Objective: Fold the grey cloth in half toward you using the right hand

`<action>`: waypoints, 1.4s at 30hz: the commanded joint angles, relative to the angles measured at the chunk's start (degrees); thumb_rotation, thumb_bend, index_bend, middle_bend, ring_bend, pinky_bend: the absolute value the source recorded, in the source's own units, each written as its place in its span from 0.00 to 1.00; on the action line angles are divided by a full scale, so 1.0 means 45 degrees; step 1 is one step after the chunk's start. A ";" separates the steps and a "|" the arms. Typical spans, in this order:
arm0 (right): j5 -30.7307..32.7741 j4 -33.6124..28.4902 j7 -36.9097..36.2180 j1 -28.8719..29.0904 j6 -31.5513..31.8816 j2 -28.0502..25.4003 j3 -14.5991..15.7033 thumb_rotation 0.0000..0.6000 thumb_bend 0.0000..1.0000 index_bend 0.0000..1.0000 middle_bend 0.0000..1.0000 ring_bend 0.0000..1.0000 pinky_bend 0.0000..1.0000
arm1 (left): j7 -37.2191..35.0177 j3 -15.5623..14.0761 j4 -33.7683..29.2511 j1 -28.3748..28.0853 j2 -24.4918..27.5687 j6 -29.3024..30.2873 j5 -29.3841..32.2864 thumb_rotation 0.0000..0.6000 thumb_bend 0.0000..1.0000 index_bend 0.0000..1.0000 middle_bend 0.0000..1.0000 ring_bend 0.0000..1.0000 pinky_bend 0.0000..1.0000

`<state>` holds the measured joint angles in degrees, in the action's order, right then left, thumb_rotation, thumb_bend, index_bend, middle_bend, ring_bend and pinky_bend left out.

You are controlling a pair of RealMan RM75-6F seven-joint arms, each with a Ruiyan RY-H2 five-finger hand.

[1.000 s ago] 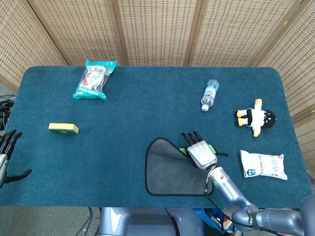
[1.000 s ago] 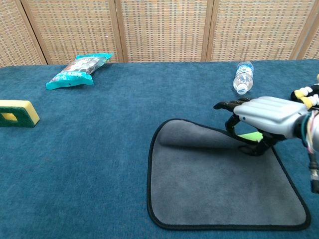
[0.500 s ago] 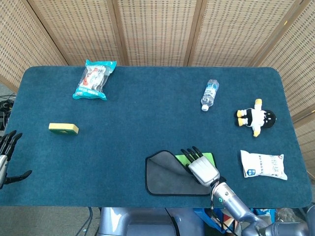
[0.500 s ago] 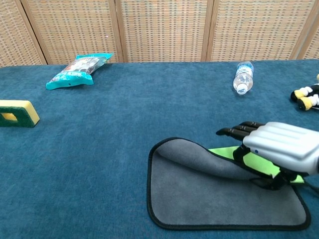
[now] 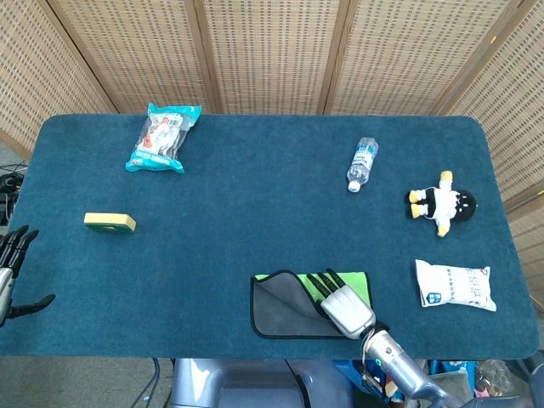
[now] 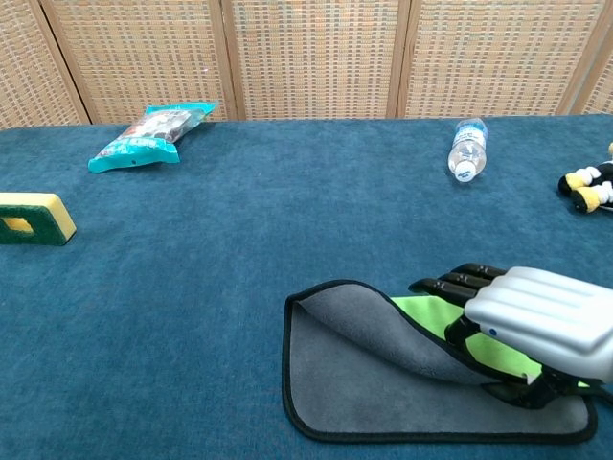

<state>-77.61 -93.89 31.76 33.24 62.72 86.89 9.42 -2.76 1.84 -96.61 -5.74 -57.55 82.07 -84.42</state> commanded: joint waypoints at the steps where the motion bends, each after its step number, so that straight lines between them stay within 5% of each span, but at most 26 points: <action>1: -0.0086 -0.0076 0.0129 -0.0065 -0.0067 -0.0016 0.0057 1.00 0.58 0.60 0.00 0.00 0.00 | -0.0002 0.0003 0.0003 0.0002 -0.0003 0.0003 0.0005 1.00 0.14 0.00 0.00 0.00 0.00; 23: -0.1433 -0.0264 0.0347 -0.0541 -0.0349 -0.0302 0.0340 1.00 0.58 0.60 0.00 0.00 0.00 | 0.0049 0.0005 -0.0007 -0.0013 -0.0012 -0.0033 0.0044 1.00 0.14 0.00 0.00 0.00 0.00; 26: -0.1468 -0.0239 0.0397 -0.0575 -0.0419 -0.0275 0.0293 1.00 0.53 0.47 0.00 0.00 0.00 | 0.0067 0.0008 -0.0013 -0.0017 -0.0009 -0.0044 0.0061 1.00 0.14 0.00 0.00 0.00 0.00; 31: -0.1475 -0.0471 0.0284 -0.0523 -0.0775 -0.0507 0.0262 1.00 0.27 0.07 0.00 0.00 0.00 | 0.0028 0.0012 -0.0014 -0.0017 0.0014 -0.0056 0.0079 1.00 0.14 0.00 0.00 0.00 0.00; 42: -0.1830 -0.2454 -0.1089 -0.0391 -0.0618 -0.1921 -0.0246 1.00 0.23 0.00 0.00 0.00 0.00 | -0.0003 0.0008 -0.0020 0.0016 0.0041 0.0000 0.0066 1.00 0.14 0.00 0.00 0.00 0.00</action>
<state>-85.63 -103.20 28.54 31.17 59.65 79.69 9.27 -2.78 1.88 -96.70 -5.67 -57.37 82.07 -84.12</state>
